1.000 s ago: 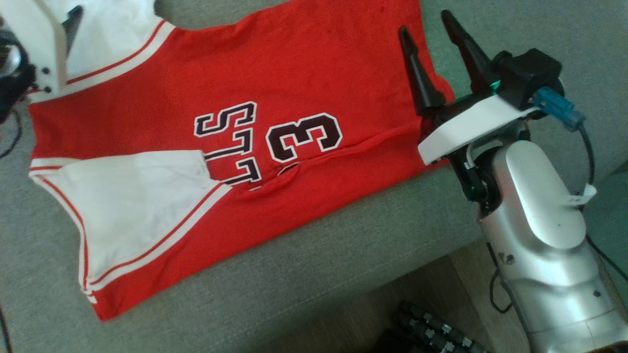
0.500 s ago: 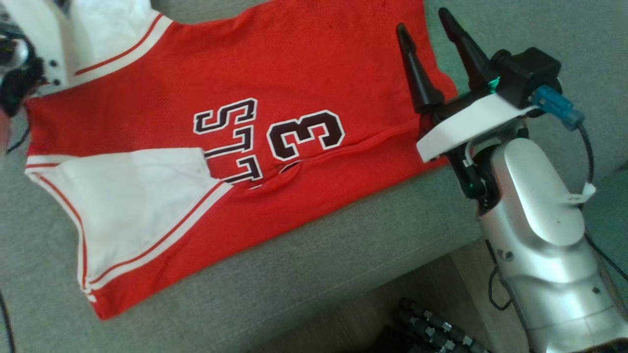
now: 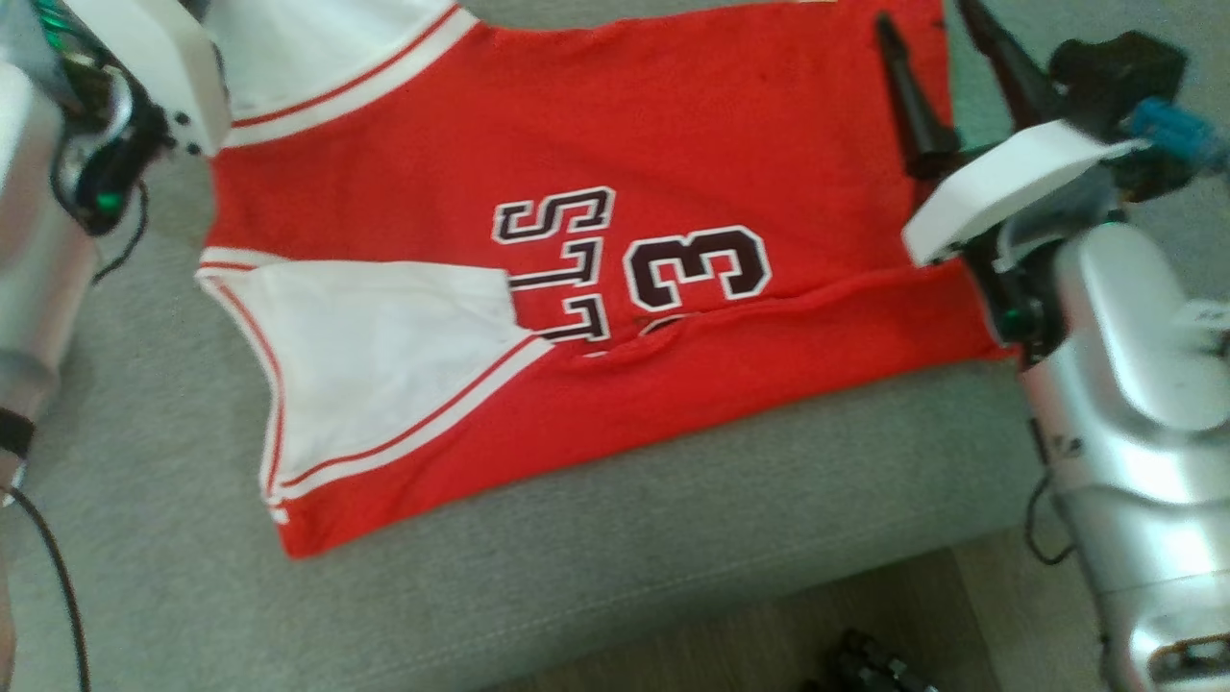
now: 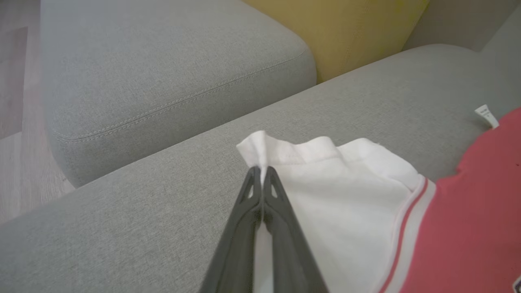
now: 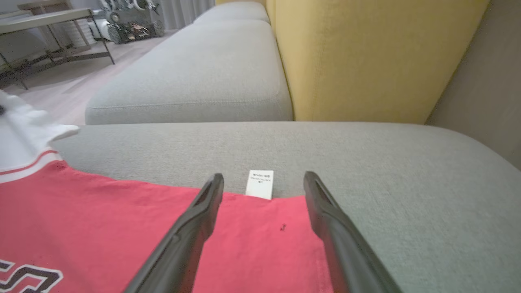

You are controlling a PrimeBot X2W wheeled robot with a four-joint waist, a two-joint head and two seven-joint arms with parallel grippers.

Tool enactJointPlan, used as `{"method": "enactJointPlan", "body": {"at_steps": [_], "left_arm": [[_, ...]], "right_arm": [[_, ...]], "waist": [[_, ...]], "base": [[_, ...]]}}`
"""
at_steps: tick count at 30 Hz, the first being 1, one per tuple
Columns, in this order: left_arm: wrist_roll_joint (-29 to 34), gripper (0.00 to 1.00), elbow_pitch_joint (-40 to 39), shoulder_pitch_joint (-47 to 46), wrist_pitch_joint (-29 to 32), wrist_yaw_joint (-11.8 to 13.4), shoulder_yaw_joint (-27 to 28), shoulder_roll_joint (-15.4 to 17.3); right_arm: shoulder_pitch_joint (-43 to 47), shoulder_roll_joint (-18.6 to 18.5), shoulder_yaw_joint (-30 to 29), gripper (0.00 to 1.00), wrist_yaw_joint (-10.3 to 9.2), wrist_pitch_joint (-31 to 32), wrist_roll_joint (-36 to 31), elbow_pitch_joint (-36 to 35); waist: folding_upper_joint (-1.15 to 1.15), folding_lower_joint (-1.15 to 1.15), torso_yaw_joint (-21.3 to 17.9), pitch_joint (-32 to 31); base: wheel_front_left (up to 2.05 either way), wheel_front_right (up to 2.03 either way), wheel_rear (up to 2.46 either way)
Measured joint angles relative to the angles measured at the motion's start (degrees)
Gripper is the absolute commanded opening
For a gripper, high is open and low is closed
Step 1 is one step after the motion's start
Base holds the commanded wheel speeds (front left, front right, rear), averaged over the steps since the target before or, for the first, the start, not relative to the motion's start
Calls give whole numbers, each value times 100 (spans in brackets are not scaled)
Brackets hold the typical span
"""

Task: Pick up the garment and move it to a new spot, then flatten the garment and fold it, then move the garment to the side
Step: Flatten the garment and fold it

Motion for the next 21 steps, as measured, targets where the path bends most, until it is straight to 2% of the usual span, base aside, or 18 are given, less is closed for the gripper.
{"method": "enactJointPlan", "body": {"at_steps": [3,4,10,14,21], "left_arm": [[-42,0,-253,179,-182,1,1,-8],[-86,0,-470,303,-264,7,7,-2],[-156,0,-1248,664,-318,175,2,3],[-155,0,-1746,755,-226,279,-27,35],[-155,0,-2350,759,-75,461,-57,71]], "right_arm": [[-90,-248,-119,100,0,240,215,233],[-174,-441,-163,100,0,377,287,409],[-492,-805,-301,100,0,658,456,1037],[-773,-881,-378,100,0,876,534,1559],[-1327,-899,-580,100,0,890,593,2450]], "waist": [[0,0,216,-75],[0,0,356,-102],[0,0,728,-129],[0,0,892,-60],[0,0,1030,165]], "base": [[0,0,0],[0,0,0],[0,0,0],[0,0,0],[0,0,0]]}}
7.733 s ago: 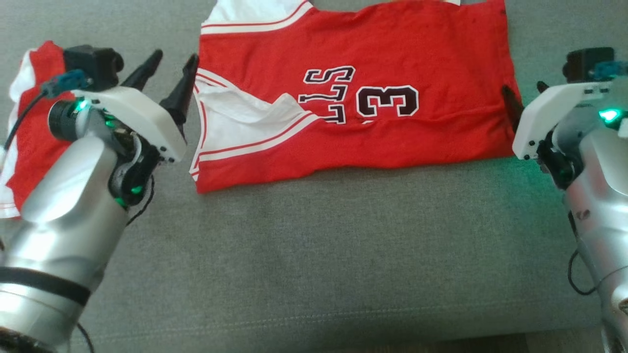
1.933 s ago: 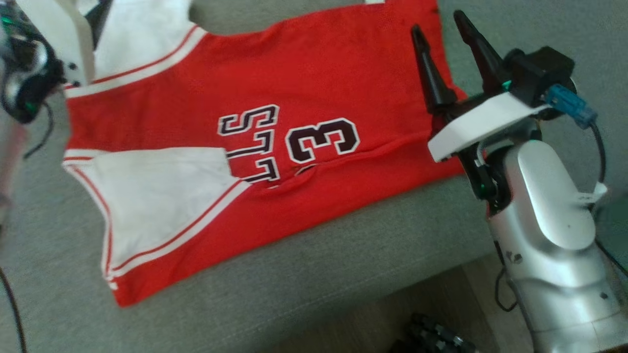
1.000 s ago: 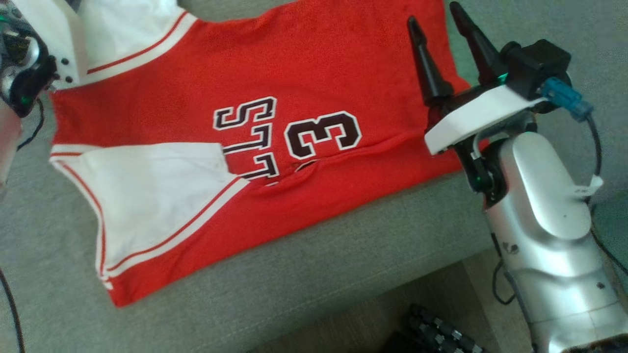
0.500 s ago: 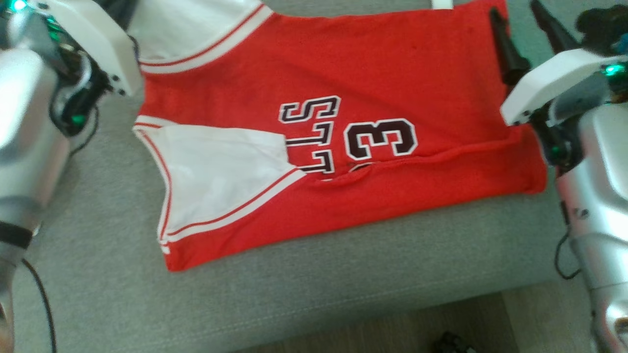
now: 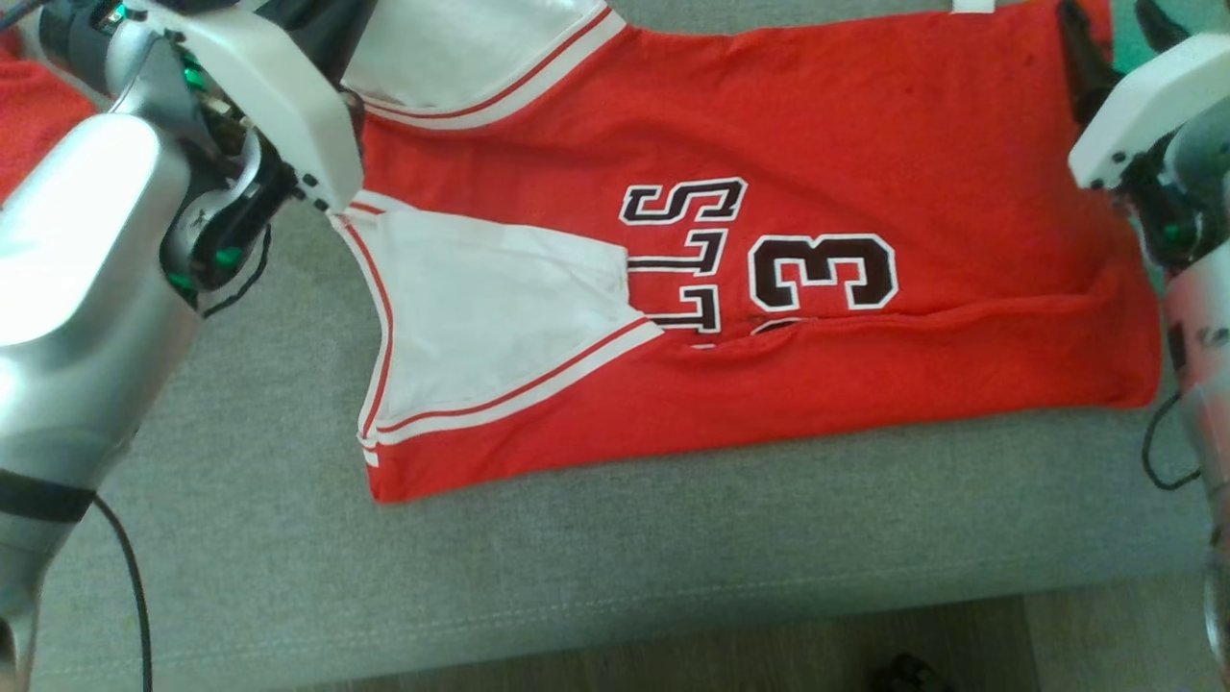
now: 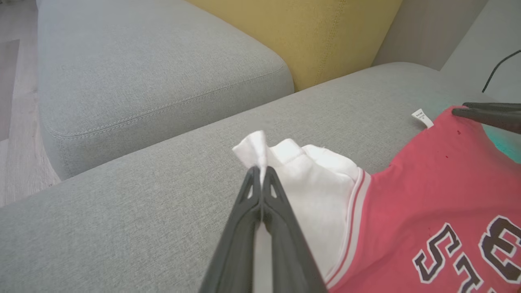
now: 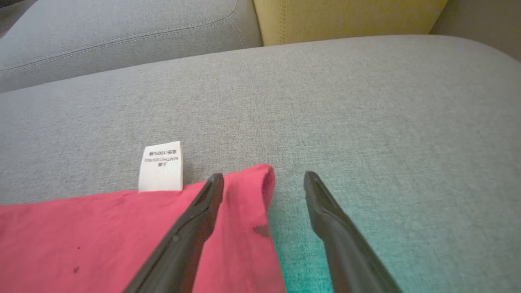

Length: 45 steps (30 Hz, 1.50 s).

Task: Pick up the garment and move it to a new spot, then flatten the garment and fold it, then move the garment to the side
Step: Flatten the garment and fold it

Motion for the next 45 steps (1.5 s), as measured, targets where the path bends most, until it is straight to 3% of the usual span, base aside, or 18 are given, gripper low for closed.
{"method": "enactJointPlan", "body": {"at_steps": [13,14,15,16,29,36,45], "left_arm": [[0,0,-403,13,147,143,-29,114],[-1,0,-414,13,157,143,-29,115],[-1,0,-419,13,162,146,-29,115],[-1,0,-419,13,162,166,-29,116],[-149,0,-29,17,-110,346,116,78],[-109,0,616,-348,-469,374,238,-162],[75,0,1222,-544,-775,135,109,-360]], "right_arm": [[-555,31,23,100,0,-93,97,1009],[-593,37,67,87,0,-92,137,1034],[-617,46,129,5,0,-92,179,1042],[-629,46,202,0,0,-97,208,1040],[-728,-94,589,0,0,-1315,293,1188],[-1046,-105,614,0,0,-1985,136,1435],[-1124,-14,804,0,0,-2277,90,1700]], "waist": [[0,0,105,170],[0,0,108,179],[0,0,111,184],[0,0,115,185],[0,0,96,84],[0,0,68,122],[0,0,54,-16]], "base": [[0,0,0],[0,0,0],[0,0,0],[0,0,0],[0,0,0],[0,0,0],[0,0,0]]}}
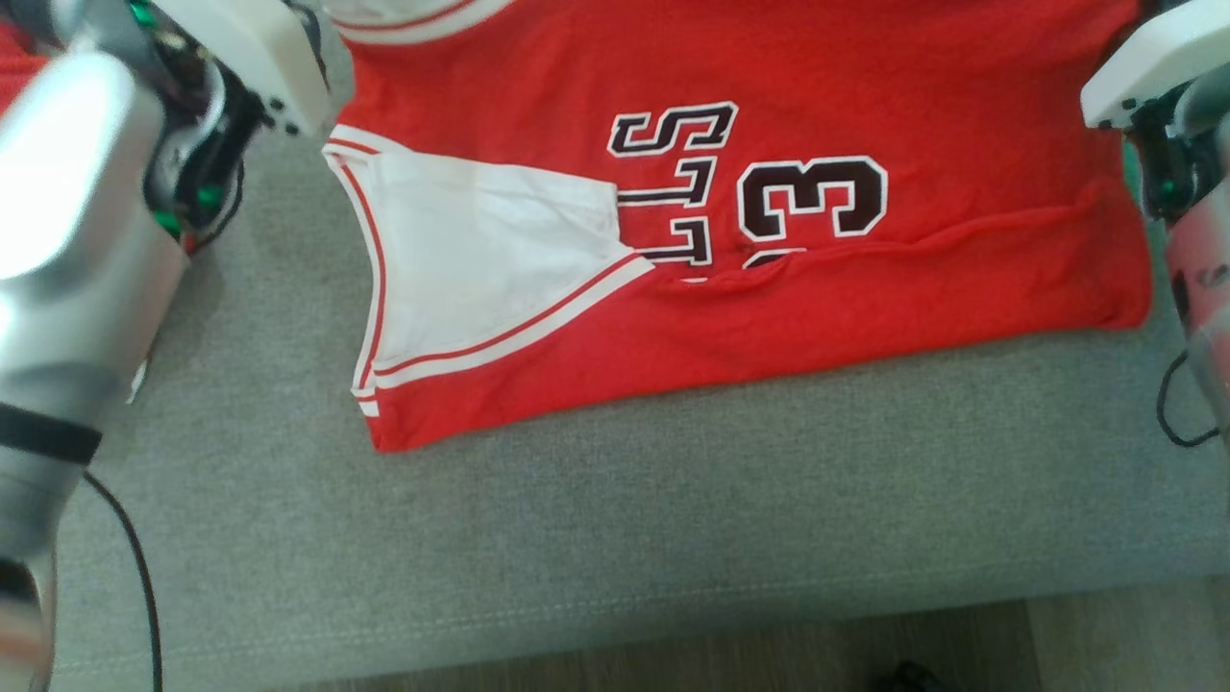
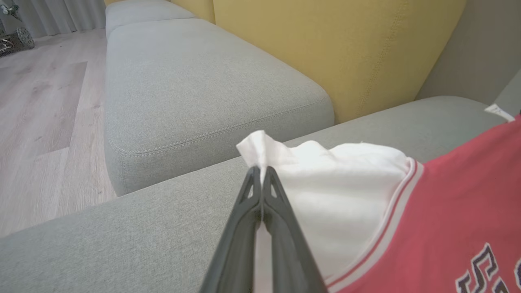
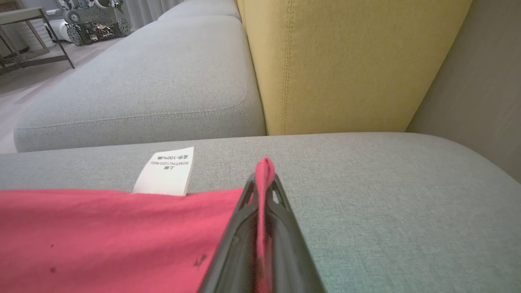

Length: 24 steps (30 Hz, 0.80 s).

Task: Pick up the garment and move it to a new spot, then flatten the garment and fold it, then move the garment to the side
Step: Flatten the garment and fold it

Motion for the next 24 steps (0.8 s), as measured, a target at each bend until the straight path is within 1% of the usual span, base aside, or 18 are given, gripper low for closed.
{"method": "enactJointPlan", "body": {"at_steps": [4,8,11,16,17,21,24], "left_arm": [[85,0,-60,261,-78,-75,-153,79],[85,0,-397,783,-37,-100,-312,308],[84,0,-809,1200,96,-81,-468,511],[5,0,-1699,1911,366,163,-643,888],[5,0,-1699,1911,366,163,-643,888],[-99,0,-2375,2437,604,391,-733,1203],[-186,0,-2805,2763,822,506,-859,1362]], "right_arm": [[208,-30,178,0,0,-60,136,-69],[737,-49,461,0,0,34,409,-252],[1124,-178,681,0,0,242,668,-454],[1691,-538,989,0,0,561,1026,-933],[1691,-538,989,0,0,561,1026,-933],[2097,-805,1134,0,0,801,1271,-1298],[2376,-994,1227,0,0,1023,1410,-1571]], "waist": [[0,0,17,-195],[0,0,38,-439],[0,0,64,-639],[0,-1,116,-959],[0,-1,116,-959],[0,-1,155,-1186],[0,-1,184,-1342]], "base": [[0,0,0],[0,0,0],[0,0,0],[0,0,0],[0,0,0],[0,0,0],[0,0,0]]}}
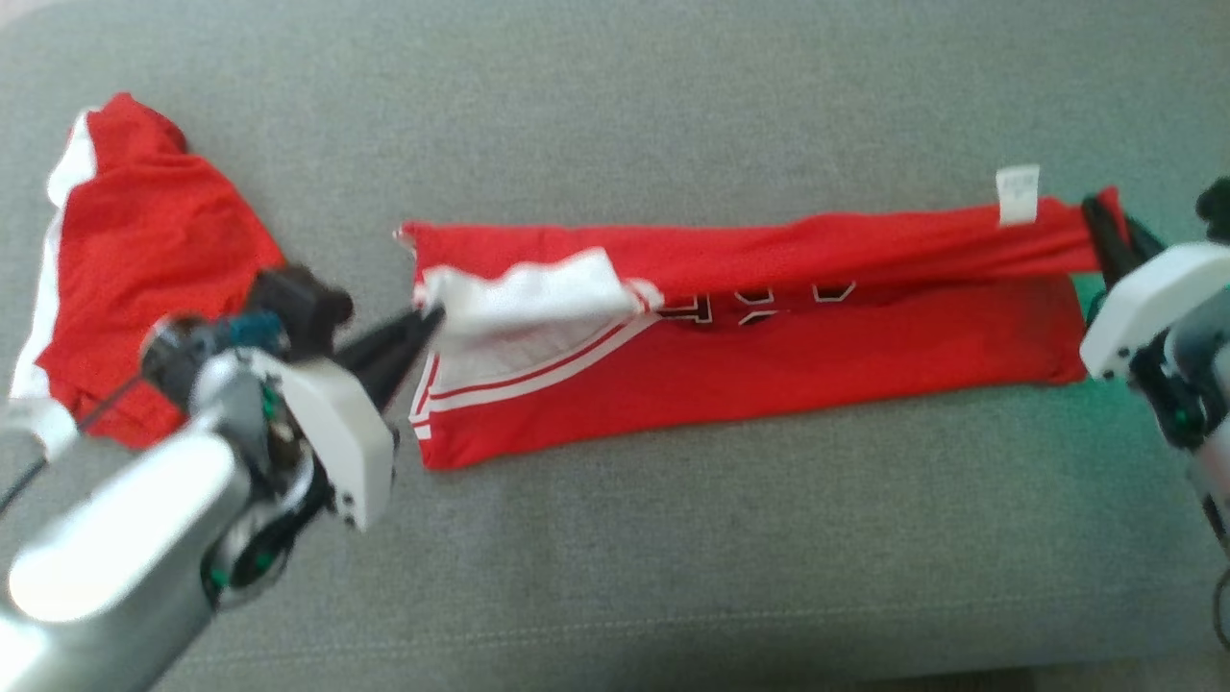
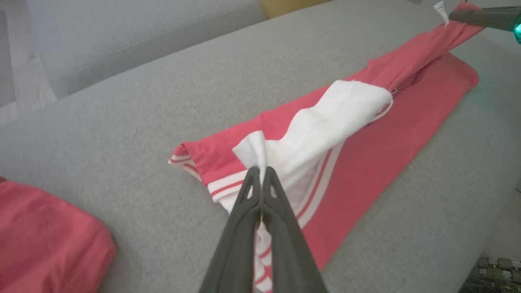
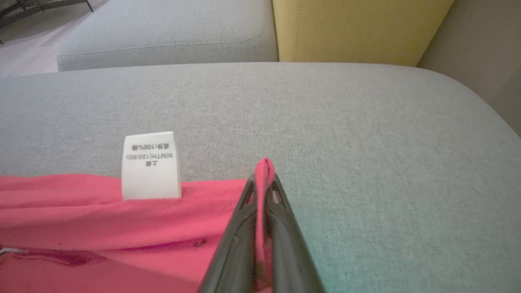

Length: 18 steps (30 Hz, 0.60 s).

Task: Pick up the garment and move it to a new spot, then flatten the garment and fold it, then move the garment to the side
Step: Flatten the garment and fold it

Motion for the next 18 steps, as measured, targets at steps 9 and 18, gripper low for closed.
{"method": "enactJointPlan", "body": {"at_steps": [9,18], "left_arm": [[-80,100,-318,551,220,266,-315,118],[-51,100,4,633,-66,508,-290,-55]], "right_arm": [[736,-327,130,100,0,1038,380,-736],[1150,-631,-426,100,0,1525,302,-1371]], "waist": [[0,0,-14,-301],[0,0,-71,-459]], "base": [[0,0,0],[0,0,0]]}}
